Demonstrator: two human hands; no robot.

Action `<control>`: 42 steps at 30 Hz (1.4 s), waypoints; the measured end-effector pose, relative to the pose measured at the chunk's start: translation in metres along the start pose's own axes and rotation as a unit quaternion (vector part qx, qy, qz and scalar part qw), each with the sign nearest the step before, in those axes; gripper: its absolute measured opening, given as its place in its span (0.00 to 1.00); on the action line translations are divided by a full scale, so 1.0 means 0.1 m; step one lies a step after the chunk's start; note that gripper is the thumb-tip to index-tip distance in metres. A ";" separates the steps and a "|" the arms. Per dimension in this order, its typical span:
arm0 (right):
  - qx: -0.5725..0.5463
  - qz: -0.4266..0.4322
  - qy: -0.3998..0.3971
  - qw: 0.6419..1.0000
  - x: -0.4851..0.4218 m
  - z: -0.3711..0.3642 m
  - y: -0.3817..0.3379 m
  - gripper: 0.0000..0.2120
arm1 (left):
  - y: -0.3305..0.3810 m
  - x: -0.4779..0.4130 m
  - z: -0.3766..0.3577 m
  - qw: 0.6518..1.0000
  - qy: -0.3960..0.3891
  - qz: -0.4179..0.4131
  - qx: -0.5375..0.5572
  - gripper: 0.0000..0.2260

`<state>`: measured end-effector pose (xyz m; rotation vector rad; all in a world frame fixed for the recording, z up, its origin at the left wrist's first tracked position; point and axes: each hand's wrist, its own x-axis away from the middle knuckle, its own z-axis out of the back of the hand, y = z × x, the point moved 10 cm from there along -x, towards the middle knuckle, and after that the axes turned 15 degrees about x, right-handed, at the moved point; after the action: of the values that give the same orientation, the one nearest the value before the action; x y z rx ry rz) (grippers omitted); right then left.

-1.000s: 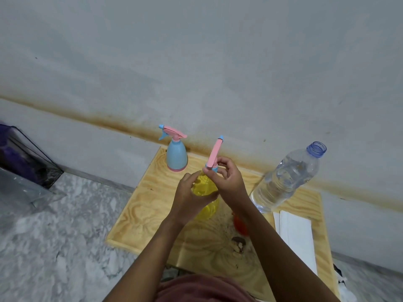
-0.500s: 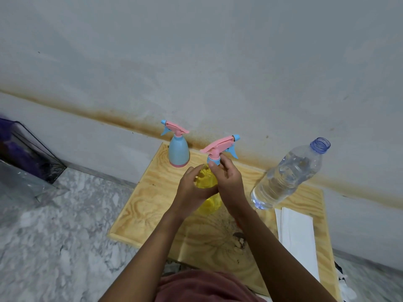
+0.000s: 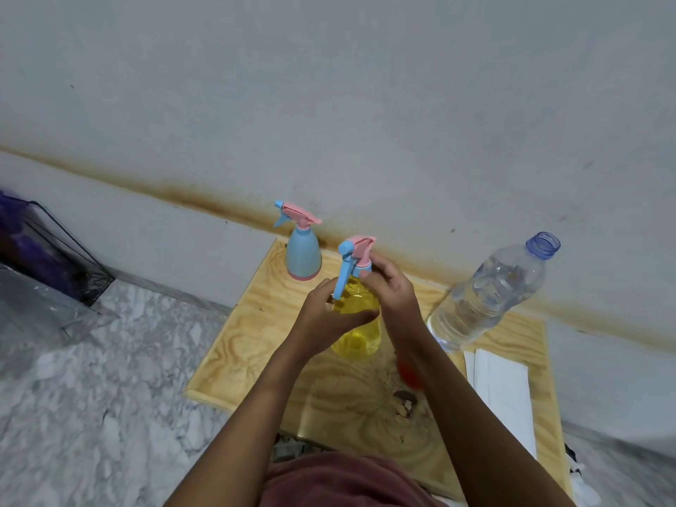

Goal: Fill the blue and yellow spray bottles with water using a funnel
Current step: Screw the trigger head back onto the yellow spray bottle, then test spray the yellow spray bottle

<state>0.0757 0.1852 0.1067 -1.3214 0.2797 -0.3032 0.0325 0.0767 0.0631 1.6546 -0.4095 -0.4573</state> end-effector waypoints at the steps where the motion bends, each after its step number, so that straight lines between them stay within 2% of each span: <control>1: -0.011 -0.003 -0.017 1.000 -0.01 0.00 -0.01 0.11 | -0.02 0.00 0.00 1.000 -0.008 0.003 -0.004 0.17; 4: 0.000 0.004 -0.026 1.000 -0.04 0.05 -0.04 0.09 | 0.01 0.00 -0.01 1.000 -0.020 -0.004 -0.023 0.17; 9: 0.110 0.047 0.015 0.993 -0.07 0.14 -0.13 0.09 | 0.01 0.00 -0.03 0.998 -0.020 -0.036 -0.049 0.22; 11: 0.110 0.052 0.042 0.992 -0.05 0.16 -0.16 0.08 | 0.04 -0.01 -0.04 0.996 -0.015 -0.051 -0.066 0.23; 15: 0.062 0.010 0.079 0.995 -0.01 0.19 -0.06 0.12 | 0.03 -0.01 -0.03 0.993 -0.005 -0.060 -0.101 0.27; 18: 0.095 0.004 0.041 0.995 -0.04 0.18 -0.02 0.14 | -0.04 0.00 -0.05 0.996 -0.058 -0.017 -0.073 0.24; 21: 0.108 0.005 -0.056 0.993 -0.08 0.08 -0.07 0.19 | -0.08 0.08 -0.14 0.991 -0.123 0.052 -0.021 0.17; 23: 0.122 -0.008 -0.115 0.986 -0.11 -0.03 -0.06 0.21 | -0.15 0.14 -0.20 0.985 -0.140 0.095 -0.018 0.17; 26: 0.144 -0.001 -0.132 0.981 -0.15 -0.13 -0.09 0.19 | -0.25 0.17 -0.18 0.979 -0.146 0.141 -0.014 0.22; 28: 0.107 -0.016 -0.126 0.986 -0.17 -0.15 -0.04 0.14 | -0.40 0.19 -0.04 0.973 -0.144 0.178 -0.020 0.29; 31: 0.102 -0.066 -0.142 0.982 -0.19 -0.14 0.15 0.13 | -0.75 0.22 0.42 0.971 -0.049 0.223 -0.077 0.38; 33: 0.164 -0.096 -0.157 0.969 -0.18 -0.15 0.32 0.12 | -0.98 0.26 0.81 0.944 0.034 0.241 -0.221 0.42; 36: 0.263 -0.119 -0.203 0.936 -0.14 -0.24 0.56 0.14 | -1.24 0.41 1.20 0.864 0.112 0.275 -0.407 0.44; 38: 0.278 -0.149 -0.230 0.921 -0.10 -0.31 0.72 0.12 | -1.34 0.49 1.29 0.839 0.125 0.283 -0.448 0.45; 42: 0.308 -0.171 -0.264 0.898 -0.10 -0.43 0.95 0.16 | -1.53 0.51 1.31 0.827 0.110 0.300 -0.462 0.46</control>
<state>0.0558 0.1708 0.0052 -0.7671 -0.4879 -0.2835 0.0088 -0.0406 -0.1066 0.5587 -0.4147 0.0444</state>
